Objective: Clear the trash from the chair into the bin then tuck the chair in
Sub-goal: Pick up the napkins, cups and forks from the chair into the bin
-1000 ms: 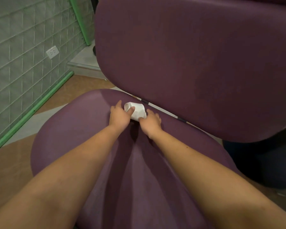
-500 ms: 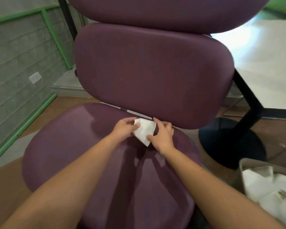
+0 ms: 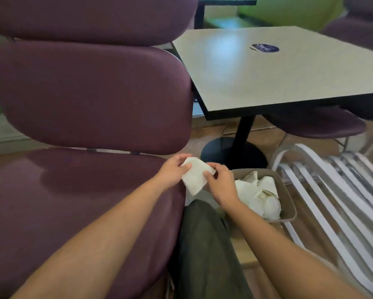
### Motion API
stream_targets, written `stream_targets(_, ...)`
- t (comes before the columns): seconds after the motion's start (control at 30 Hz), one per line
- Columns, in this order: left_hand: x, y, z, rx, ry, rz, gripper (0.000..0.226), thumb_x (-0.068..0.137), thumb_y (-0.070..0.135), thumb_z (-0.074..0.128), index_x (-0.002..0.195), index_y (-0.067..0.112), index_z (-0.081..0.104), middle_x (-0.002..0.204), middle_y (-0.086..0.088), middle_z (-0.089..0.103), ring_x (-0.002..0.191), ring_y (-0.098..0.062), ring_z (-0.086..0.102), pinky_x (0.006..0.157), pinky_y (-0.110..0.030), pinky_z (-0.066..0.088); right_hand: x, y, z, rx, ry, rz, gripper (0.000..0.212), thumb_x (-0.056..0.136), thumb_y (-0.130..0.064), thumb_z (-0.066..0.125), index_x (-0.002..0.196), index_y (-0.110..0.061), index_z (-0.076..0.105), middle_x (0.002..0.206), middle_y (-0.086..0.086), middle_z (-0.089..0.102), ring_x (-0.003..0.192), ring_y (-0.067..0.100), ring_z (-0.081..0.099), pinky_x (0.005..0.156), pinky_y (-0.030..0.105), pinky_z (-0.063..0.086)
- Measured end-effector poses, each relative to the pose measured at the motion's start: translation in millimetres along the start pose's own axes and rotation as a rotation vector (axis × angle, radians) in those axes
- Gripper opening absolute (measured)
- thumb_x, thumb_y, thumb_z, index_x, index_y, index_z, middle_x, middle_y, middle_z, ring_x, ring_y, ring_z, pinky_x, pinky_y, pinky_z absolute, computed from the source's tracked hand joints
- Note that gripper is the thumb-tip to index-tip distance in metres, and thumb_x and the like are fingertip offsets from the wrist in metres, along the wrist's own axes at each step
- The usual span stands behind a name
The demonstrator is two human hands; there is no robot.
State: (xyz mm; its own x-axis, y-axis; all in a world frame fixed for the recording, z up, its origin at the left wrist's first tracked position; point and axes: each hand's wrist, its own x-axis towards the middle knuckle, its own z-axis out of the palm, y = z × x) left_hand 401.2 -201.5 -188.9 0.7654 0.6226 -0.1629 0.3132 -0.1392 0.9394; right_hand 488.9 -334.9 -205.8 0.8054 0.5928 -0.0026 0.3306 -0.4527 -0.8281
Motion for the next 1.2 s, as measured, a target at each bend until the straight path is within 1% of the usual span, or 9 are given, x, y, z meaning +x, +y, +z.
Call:
stream_targets(0.1,0.8,14.5,46.4,0.005,-0.074,-0.03,0.038,0.096,0.013,0.057,0.134,0.014,0.052,0.13,-0.004,0.059,0.119,-0.017,0.055,0.095,-0.026,0.047,-2.8,26.8,-33.5,-0.044,0.119,0.032,0.028,0.097,-0.023,0.055,0.124,-0.023,0.062,0.122,0.002,0.055,0.117,0.025,0.048,0.101,0.039,0.042)
stream_targets(0.2,2.2,20.0,86.1,0.043,-0.109,-0.012,0.042,0.092,0.014,0.064,0.132,0.015,0.053,0.128,-0.003,0.058,0.121,-0.017,0.054,0.098,-0.029,0.045,-8.2,51.6,-64.7,-0.252,0.221,-0.01,0.032,0.094,-0.027,0.06,0.125,-0.027,0.063,0.127,-0.002,0.053,0.118,0.021,0.036,0.102,0.037,0.035)
stream_targets(0.3,5.5,21.9,114.0,0.101,-0.16,-0.006,0.04,0.091,0.014,0.065,0.129,0.021,0.055,0.122,0.006,0.056,0.115,-0.009,0.05,0.093,-0.024,0.043,-5.6,70.1,-90.7,-0.383,0.104,-0.075,0.034,0.091,-0.031,0.063,0.125,-0.028,0.063,0.122,-0.004,0.06,0.113,0.021,0.043,0.097,0.037,0.038)
stream_targets(0.43,13.8,18.9,146.7,0.138,-0.212,-0.041,0.041,0.086,0.014,0.071,0.124,0.026,0.058,0.12,0.007,0.06,0.115,-0.012,0.056,0.099,-0.036,0.05,7.4,90.6,-118.3,-0.25,0.011,0.021,0.027,0.094,-0.026,0.058,0.12,-0.026,0.066,0.117,-0.004,0.067,0.111,0.02,0.058,0.1,0.045,0.045)
stream_targets(0.57,19.7,14.6,176.1,0.246,-0.241,-0.04,0.052,0.074,0.019,0.082,0.118,0.027,0.056,0.114,0.009,0.06,0.106,-0.012,0.059,0.093,-0.036,0.052,23.2,106.8,-143.2,-0.454,-0.109,0.047,0.025,0.099,-0.024,0.051,0.12,-0.026,0.063,0.125,-0.003,0.06,0.125,0.025,0.042,0.105,0.045,0.032)
stream_targets(0.7,22.2,4.6,196.0,0.379,-0.298,-0.039,0.05,0.074,0.027,0.083,0.117,0.027,0.056,0.118,0.007,0.059,0.104,-0.016,0.06,0.092,-0.039,0.052,35.3,120.0,-153.9,-0.674,-0.273,-0.016,0.022,0.097,-0.025,0.053,0.114,-0.03,0.066,0.119,-0.001,0.062,0.119,0.025,0.041,0.097,0.038,0.036)
stream_targets(0.8,24.3,-2.5,199.8,0.398,-0.331,-0.048,0.041,0.081,0.029,0.077,0.117,0.029,0.058,0.114,0.01,0.056,0.105,-0.015,0.057,0.094,-0.039,0.052,38.1,131.1,-149.0,-0.832,-0.363,-0.013,0.026,0.095,-0.031,0.053,0.115,-0.042,0.064,0.129,0.001,0.055,0.126,0.03,0.037,0.102,0.041,0.032)
stream_targets(0.93,28.3,-10.1,197.4,0.411,-0.284,-0.034,0.028,0.087,0.026,0.07,0.112,0.032,0.06,0.114,0.01,0.056,0.102,-0.01,0.054,0.095,-0.036,0.051,29.9,141.9,-139.3,-0.96,-0.343,-0.041,0.032,0.094,-0.031,0.057,0.125,-0.038,0.062,0.13,0.001,0.045,0.131,0.029,0.029,0.106,0.039,0.035)
stream_targets(1.2,28.7,-9.6,182.3,0.414,-0.242,-0.04,0.022,0.092,0.024,0.064,0.112,0.032,0.061,0.117,0.009,0.058,0.106,-0.012,0.057,0.093,-0.031,0.051,20.1,142.4,-138.7,-0.818,-0.273,0.087,0.047,0.092,-0.019,0.054,0.139,-0.024,0.046,0.137,0.004,0.047,0.133,0.027,0.035,0.099,0.04,0.044)
